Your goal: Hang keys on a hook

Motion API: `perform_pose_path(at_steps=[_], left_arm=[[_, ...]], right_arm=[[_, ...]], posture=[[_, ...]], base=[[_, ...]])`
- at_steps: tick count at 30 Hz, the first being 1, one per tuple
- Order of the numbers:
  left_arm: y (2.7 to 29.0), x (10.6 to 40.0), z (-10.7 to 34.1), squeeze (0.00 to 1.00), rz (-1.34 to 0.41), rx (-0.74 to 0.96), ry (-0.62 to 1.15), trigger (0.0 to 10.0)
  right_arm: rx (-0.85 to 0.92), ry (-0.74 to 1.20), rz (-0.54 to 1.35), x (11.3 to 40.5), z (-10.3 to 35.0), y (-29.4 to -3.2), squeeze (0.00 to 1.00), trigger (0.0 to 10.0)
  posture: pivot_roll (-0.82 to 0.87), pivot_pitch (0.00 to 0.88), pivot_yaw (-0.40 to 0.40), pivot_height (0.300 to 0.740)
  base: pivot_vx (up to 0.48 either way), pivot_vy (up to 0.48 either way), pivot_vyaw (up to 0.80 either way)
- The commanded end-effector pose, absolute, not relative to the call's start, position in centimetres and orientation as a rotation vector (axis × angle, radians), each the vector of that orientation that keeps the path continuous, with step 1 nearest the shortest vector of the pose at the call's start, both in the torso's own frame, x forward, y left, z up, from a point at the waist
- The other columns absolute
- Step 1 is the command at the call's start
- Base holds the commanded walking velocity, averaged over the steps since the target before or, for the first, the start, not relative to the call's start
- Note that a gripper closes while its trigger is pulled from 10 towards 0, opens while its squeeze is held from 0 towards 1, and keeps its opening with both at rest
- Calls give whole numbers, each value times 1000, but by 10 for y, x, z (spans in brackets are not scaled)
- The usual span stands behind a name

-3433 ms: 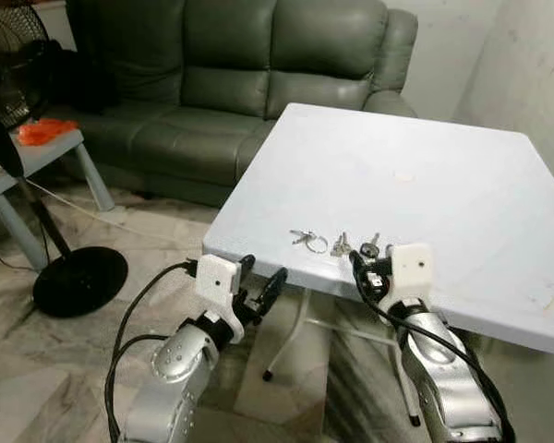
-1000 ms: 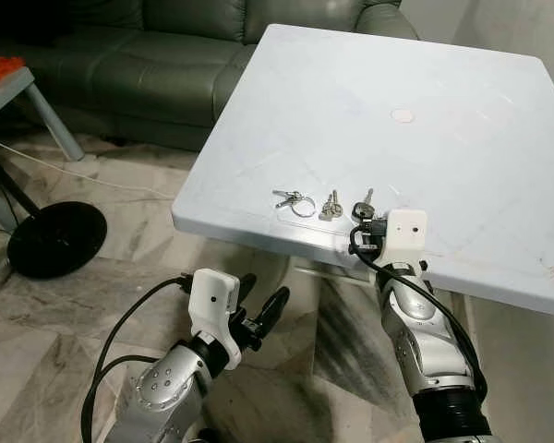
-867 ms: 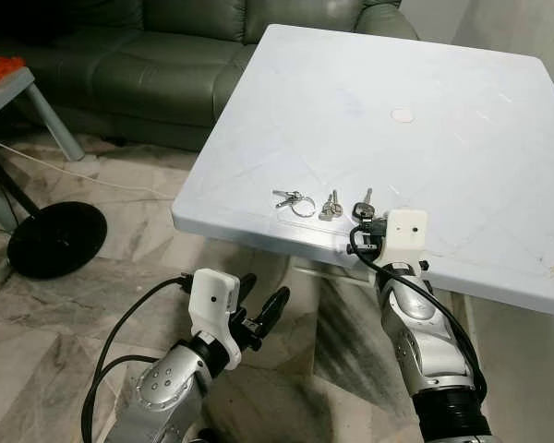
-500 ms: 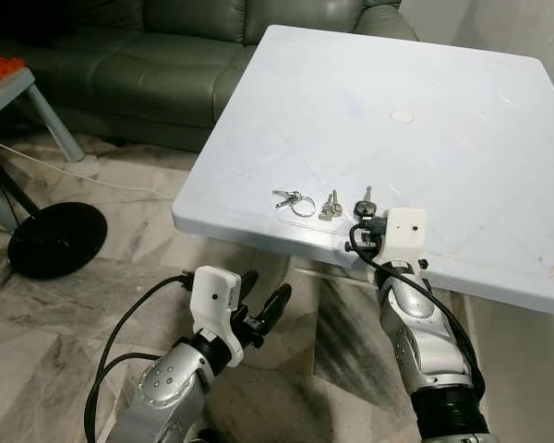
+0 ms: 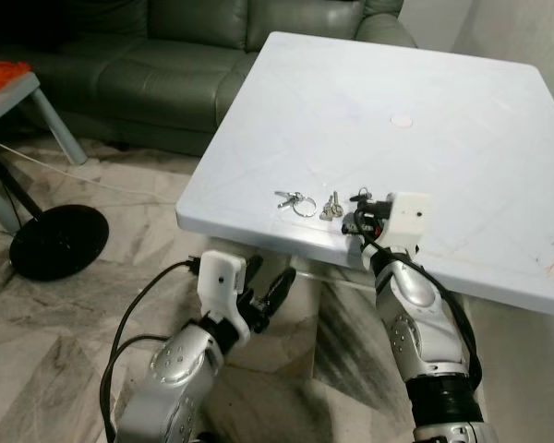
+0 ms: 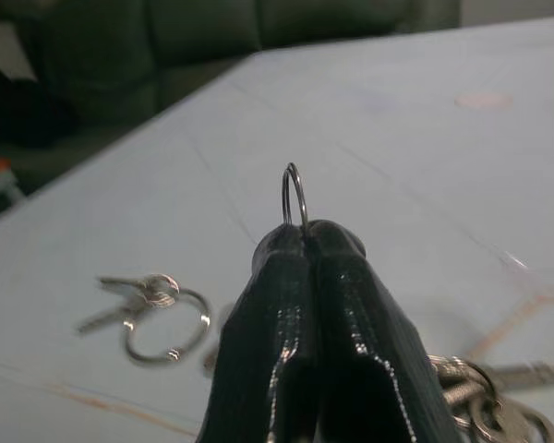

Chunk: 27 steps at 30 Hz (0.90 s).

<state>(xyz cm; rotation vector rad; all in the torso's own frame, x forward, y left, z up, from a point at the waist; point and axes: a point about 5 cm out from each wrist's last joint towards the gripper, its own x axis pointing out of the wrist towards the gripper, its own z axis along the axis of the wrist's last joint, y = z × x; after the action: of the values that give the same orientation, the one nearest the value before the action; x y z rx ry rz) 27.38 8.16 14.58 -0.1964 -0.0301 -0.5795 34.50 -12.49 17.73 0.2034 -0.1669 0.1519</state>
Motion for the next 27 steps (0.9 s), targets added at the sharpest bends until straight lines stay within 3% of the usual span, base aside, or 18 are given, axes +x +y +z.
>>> perform_pose_path(at_steps=[1,11,27], left_arm=[[86,281,146,0,-538,-216,-37,10000],[99,303,155,0,-425,-261,-97,10000],[132,306,140,0,-243,-223,-117,10000]], right_arm=[[232,-224,184,340,183,-130,0,10000],[270,-334,219,322,183,-147,0,10000],[148,-333,62,282,160,-186,0,10000]], posture=[[72,109,-53,740],[53,94,-54,740],[25,71,-37,740]], base=[[0,0,0],[0,0,0],[0,0,0]])
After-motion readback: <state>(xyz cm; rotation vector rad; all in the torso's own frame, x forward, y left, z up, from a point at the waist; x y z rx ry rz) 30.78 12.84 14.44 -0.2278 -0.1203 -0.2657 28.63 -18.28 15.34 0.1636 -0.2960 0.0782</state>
